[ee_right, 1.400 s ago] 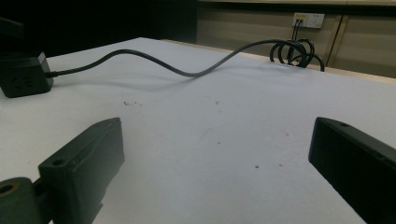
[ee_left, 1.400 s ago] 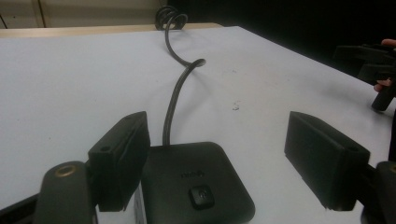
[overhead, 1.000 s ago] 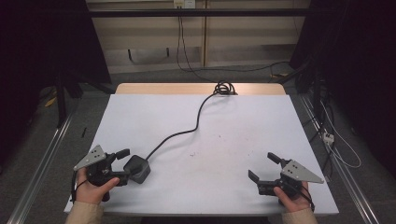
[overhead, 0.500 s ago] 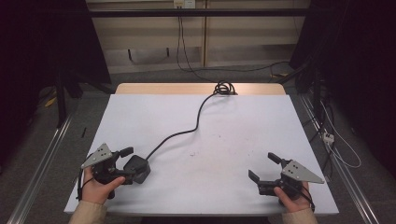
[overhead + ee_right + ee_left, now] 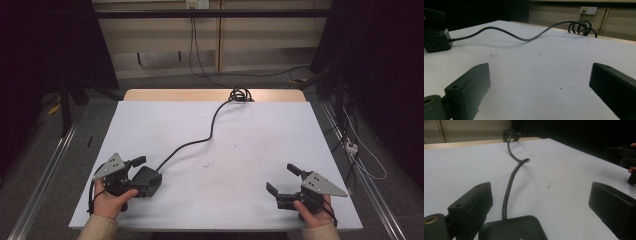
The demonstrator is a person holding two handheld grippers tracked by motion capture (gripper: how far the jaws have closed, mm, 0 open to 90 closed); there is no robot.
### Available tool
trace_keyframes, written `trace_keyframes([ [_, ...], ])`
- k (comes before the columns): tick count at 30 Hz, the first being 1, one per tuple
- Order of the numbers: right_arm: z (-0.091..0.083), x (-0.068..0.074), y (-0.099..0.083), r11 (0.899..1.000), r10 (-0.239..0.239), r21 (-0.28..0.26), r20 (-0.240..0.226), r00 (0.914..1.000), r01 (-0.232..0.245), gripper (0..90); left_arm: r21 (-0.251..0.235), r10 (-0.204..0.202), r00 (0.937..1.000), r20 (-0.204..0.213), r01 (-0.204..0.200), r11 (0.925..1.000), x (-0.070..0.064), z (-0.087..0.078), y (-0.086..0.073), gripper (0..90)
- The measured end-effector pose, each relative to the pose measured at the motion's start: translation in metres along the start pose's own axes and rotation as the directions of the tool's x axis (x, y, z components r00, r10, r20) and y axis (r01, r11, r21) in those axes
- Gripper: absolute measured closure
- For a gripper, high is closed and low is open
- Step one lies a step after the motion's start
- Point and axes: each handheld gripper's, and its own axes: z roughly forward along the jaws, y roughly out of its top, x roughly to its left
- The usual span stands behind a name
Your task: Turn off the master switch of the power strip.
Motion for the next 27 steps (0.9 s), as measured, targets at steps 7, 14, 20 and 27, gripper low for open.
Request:
trace_keyframes([
  [7,-0.0008,-0.0006,-0.0004,1.000,0.004,0.001,0.001,1.0000,-0.004,3.0,-0.009,0.002,1.0000,0.007,-0.002,1.0000,-0.0016,0.0022,-0.0016,5.2],
  [14,-0.0018,-0.0004,-0.0004,1.000,0.004,0.001,0.000,1.0000,-0.004,3.0,-0.016,0.007,1.0000,0.001,-0.007,0.9999,-0.0025,0.0029,-0.0033,5.2],
  [20,-0.0024,-0.0008,-0.0010,1.000,0.006,0.004,0.001,1.0000,-0.006,3.0,-0.029,0.009,1.0000,-0.003,-0.009,0.9995,-0.0021,0.0024,-0.0047,5.2],
  [27,-0.0025,-0.0007,-0.0012,1.000,0.003,0.007,0.001,1.0000,-0.003,3.0,-0.042,0.002,1.0000,-0.006,-0.002,0.9991,-0.0010,0.0006,-0.0045,5.2],
])
